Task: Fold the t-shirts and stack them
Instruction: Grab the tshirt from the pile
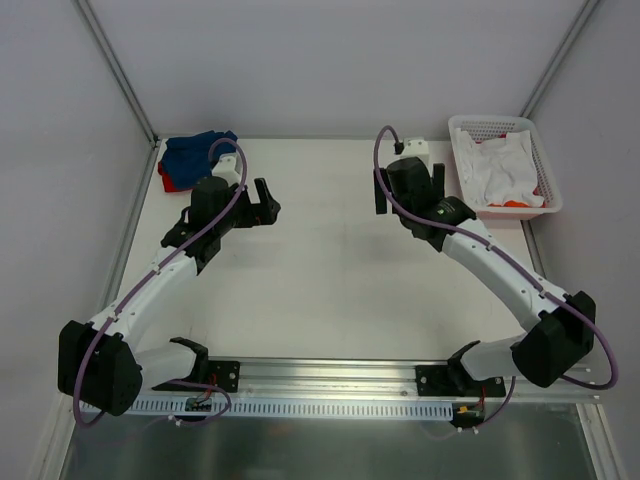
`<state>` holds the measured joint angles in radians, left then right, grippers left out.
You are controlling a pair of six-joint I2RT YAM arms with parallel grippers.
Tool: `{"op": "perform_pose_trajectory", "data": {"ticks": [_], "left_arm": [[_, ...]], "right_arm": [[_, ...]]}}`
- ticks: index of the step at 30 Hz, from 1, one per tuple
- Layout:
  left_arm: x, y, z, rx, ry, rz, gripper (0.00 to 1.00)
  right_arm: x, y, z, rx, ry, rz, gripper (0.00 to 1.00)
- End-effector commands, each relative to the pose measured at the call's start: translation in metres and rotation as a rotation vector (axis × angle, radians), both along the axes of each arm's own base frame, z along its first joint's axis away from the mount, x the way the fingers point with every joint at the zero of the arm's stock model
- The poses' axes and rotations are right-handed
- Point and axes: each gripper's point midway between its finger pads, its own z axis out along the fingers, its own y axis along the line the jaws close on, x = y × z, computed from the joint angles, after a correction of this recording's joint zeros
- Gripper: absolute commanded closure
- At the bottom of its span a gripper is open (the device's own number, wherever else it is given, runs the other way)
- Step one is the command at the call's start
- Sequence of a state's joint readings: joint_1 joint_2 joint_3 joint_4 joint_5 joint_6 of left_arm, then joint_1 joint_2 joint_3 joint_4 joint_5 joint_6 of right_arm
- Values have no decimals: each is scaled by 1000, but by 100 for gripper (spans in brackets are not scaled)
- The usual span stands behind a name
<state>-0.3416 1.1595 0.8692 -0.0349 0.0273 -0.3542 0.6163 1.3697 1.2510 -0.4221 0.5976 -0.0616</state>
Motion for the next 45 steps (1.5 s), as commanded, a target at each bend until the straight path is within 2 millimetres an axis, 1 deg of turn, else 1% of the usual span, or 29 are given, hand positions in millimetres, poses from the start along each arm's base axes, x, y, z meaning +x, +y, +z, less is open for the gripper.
{"op": "perform_pose_trajectory", "data": {"ticks": [1,2,4,5,6,7,8,10,11,12,13,14,15,16,18,19,20,21,22,23,24,25,28,29,31,32,37,41,45], "left_arm": [[4,-9,18,-21,-53,-29,1],[4,-9,16,-19,-47,-27,1],[3,-8,14,-17,-46,-25,1],[2,-8,12,-13,-41,-24,1],[1,-7,11,-11,-40,-21,1],[1,-6,11,-11,-43,-20,1],[-1,-6,10,-12,-42,-18,1],[-3,-5,11,-15,-45,-19,1],[-5,-5,10,-15,-45,-20,1],[-6,-5,10,-16,-45,-21,1],[-3,-6,17,-26,-74,-21,1],[-4,-6,17,-27,-75,-23,1],[-4,-6,17,-27,-77,-22,1],[-4,-7,18,-28,-80,-25,1],[-5,-7,18,-29,-82,-26,1],[-4,-7,19,-30,-84,-26,1],[-5,-8,18,-30,-84,-28,1],[-4,-8,19,-31,-87,-28,1],[-4,-7,18,-29,-86,-25,1],[-4,-7,18,-28,-86,-24,1],[-4,-7,17,-25,-86,-23,1],[-4,-7,18,-23,-90,-23,1],[-5,-6,18,-21,-89,-24,1],[-5,-6,18,-21,-89,-24,1],[-5,-6,18,-21,-91,-24,1],[-5,-7,18,-19,-90,-26,1],[-5,-5,16,-14,-87,-19,1],[-4,-6,14,-13,-82,-22,1],[-3,-7,14,-14,-80,-25,1]], "right_arm": [[8,3,25,26,-56,-26,0],[11,3,22,15,-52,-34,1],[18,2,29,11,-65,-51,1],[26,-2,26,0,-59,-72,0],[35,-4,36,18,-74,-81,1],[41,-4,35,38,-60,-84,0],[52,-11,34,88,-39,-84,0],[72,-11,39,160,-34,-90,0],[83,-22,39,190,-25,-97,1],[94,-25,29,206,-4,-116,0],[104,-29,40,235,-24,-130,0],[114,-40,40,258,-20,-145,1],[126,-44,27,252,9,-158,1],[136,-47,40,259,-12,-159,2],[153,-64,40,235,-9,-185,2],[163,-68,19,193,43,-186,3],[175,-80,34,179,8,-199,4],[182,-87,31,171,11,-214,5],[191,-93,12,159,48,-231,10],[200,-105,16,175,33,-242,13],[205,-109,11,194,39,-251,15],[214,-123,0,218,52,-272,20],[224,-139,-16,299,70,-314,25],[228,-154,-27,310,82,-346,25],[233,-159,-32,335,83,-361,26],[235,-180,-39,337,85,-400,26],[237,-221,-49,317,79,-466,28],[238,-242,-60,309,90,-485,30],[240,-250,-73,305,101,-476,36]]}}
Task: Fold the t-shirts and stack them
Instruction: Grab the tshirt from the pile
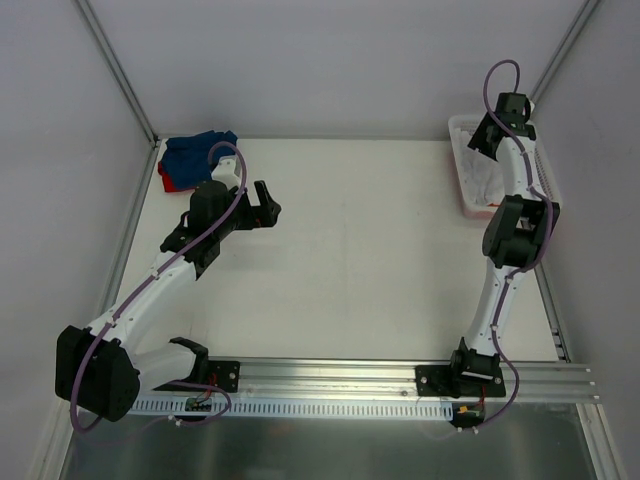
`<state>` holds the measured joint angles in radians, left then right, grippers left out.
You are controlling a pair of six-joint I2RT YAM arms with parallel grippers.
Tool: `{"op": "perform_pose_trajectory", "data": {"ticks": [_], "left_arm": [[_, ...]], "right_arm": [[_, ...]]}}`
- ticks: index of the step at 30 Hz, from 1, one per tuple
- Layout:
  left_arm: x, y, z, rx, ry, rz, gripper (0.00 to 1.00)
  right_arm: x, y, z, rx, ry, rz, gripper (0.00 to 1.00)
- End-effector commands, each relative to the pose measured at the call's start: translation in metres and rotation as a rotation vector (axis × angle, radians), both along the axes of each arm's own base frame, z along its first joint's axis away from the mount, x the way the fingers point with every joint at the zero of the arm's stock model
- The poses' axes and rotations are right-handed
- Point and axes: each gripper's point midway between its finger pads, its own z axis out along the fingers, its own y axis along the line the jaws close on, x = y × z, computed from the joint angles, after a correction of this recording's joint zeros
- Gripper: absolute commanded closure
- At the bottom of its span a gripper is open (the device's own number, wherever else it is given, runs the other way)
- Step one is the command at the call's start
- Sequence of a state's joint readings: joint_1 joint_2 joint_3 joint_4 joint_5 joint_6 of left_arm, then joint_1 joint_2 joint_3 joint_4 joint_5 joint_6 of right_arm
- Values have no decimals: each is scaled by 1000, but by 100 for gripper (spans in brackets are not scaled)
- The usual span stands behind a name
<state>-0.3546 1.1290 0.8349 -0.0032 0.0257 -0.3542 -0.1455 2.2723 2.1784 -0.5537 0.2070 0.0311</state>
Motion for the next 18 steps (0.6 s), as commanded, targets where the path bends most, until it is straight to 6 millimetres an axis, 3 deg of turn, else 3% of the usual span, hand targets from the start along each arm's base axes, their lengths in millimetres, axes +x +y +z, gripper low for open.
{"op": "perform_pose_trajectory", "data": {"ticks": [1,7,18], "left_arm": [[1,-4,12,-5,-52,-15,1],[1,-5,10,-6,-49,-16,1],[2,-7,7,-1,-41,-21,1]], "right_arm": [[12,-1,2,6,-36,34,37],[16,-4,-25,-2,-7,81,53],[24,0,-43,21,-20,109,55]]}}
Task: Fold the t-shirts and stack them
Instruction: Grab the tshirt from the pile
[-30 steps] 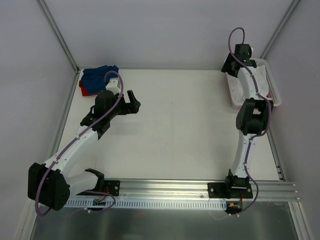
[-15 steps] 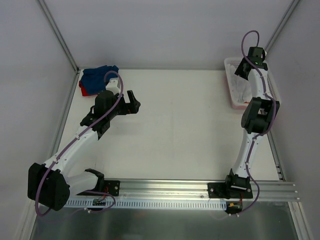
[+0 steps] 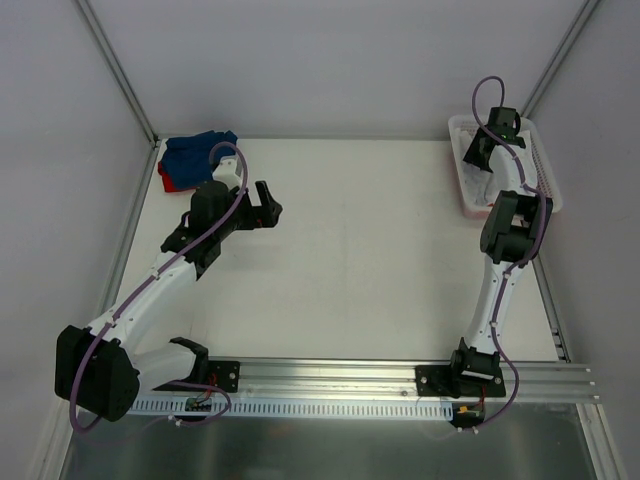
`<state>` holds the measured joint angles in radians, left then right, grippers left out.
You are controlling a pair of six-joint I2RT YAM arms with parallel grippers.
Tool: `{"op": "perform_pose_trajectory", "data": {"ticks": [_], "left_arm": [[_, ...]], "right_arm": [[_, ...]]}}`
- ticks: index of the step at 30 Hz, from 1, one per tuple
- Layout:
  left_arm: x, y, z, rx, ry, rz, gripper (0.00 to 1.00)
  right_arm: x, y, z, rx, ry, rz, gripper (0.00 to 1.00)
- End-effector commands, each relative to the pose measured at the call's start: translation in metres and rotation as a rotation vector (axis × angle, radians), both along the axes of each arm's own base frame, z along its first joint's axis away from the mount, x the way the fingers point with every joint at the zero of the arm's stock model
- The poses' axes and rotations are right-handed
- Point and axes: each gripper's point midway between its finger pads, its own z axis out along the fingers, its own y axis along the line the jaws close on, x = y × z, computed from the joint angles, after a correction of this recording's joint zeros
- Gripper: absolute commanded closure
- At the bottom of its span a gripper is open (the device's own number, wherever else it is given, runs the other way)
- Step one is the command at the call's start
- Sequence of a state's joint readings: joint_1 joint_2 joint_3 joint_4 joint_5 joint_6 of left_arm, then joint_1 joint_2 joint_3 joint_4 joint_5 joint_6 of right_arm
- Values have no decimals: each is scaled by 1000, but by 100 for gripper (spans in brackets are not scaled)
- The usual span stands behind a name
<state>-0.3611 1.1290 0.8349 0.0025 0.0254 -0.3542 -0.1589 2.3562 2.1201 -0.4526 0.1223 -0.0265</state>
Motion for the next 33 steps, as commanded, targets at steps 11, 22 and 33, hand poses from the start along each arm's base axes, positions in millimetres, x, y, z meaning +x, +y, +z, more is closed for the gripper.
{"op": "perform_pose_trajectory", "data": {"ticks": [11,22,33], "left_arm": [[1,-7,6,5,-34,-24,1],[-2,-7,10,1,-49,-28,1],[-3,-9,7,3,-40,-31,1]], "right_arm": [[11,1,6,12,-63,36,69],[4,5,-11,32,-45,45,80],[-2,7,8,41,-73,28,100]]}}
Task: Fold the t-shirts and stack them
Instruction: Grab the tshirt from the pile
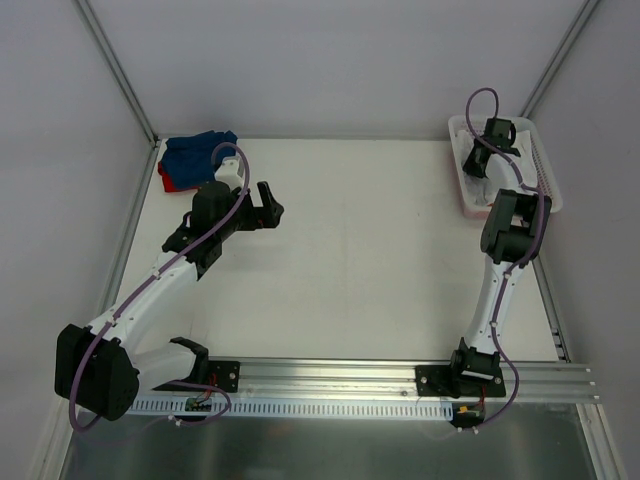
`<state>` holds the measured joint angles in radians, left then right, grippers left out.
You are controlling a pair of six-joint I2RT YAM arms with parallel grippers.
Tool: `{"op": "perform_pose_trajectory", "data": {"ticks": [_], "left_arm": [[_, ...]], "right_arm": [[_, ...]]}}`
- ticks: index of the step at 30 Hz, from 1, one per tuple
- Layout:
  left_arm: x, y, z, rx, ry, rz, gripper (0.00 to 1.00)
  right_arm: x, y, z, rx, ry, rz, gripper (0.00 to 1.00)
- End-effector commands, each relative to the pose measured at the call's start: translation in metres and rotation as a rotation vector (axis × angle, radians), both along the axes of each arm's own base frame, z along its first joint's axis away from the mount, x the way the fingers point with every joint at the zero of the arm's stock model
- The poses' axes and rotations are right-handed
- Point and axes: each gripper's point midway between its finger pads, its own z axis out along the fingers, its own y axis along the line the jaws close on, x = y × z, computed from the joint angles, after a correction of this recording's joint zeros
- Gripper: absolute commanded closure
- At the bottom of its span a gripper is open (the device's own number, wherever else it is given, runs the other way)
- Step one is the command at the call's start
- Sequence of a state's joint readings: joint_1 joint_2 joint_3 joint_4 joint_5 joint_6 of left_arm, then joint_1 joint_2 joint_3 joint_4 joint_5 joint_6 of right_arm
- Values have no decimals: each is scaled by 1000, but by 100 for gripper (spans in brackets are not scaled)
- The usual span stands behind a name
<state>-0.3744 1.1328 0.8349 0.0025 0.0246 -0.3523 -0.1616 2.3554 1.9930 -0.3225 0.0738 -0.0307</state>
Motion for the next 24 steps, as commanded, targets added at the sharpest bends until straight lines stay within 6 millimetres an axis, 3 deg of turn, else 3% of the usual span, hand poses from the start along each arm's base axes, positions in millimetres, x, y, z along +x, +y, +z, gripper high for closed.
{"op": "perform_pose_trajectory", "data": {"ticks": [1,3,6,7,10,11,13,14,17,18,20,24], "left_arm": [[-2,-5,10,-3,-45,-19,1],[-3,-4,8,-3,-41,-17,1],[-5,-5,7,-7,-38,-18,1],[-5,-5,7,-7,-38,-20,1],[-7,-5,8,-14,-40,-20,1],[-8,-5,6,-16,-37,-19,1],[-10,-5,6,-19,-38,-18,1],[-11,-4,6,-19,-38,-18,1],[-13,-4,5,-23,-38,-16,1],[-13,-4,5,-23,-39,-15,1],[-15,-4,5,-26,-40,-15,1],[-17,-3,6,-31,-44,-14,1]], "right_arm": [[-3,1,52,11,-83,-8,100],[-4,3,67,3,-105,-7,100],[-10,10,105,-14,-161,1,100],[-14,13,127,-23,-197,5,99],[-23,22,161,-48,-243,20,100],[-28,29,185,-59,-281,32,100],[-36,40,209,-77,-314,57,100],[-45,45,235,-89,-356,62,100],[-61,63,269,-123,-406,102,100],[-73,69,294,-134,-444,113,100],[-87,88,319,-164,-480,157,100],[-143,129,394,-226,-629,260,100]]}}
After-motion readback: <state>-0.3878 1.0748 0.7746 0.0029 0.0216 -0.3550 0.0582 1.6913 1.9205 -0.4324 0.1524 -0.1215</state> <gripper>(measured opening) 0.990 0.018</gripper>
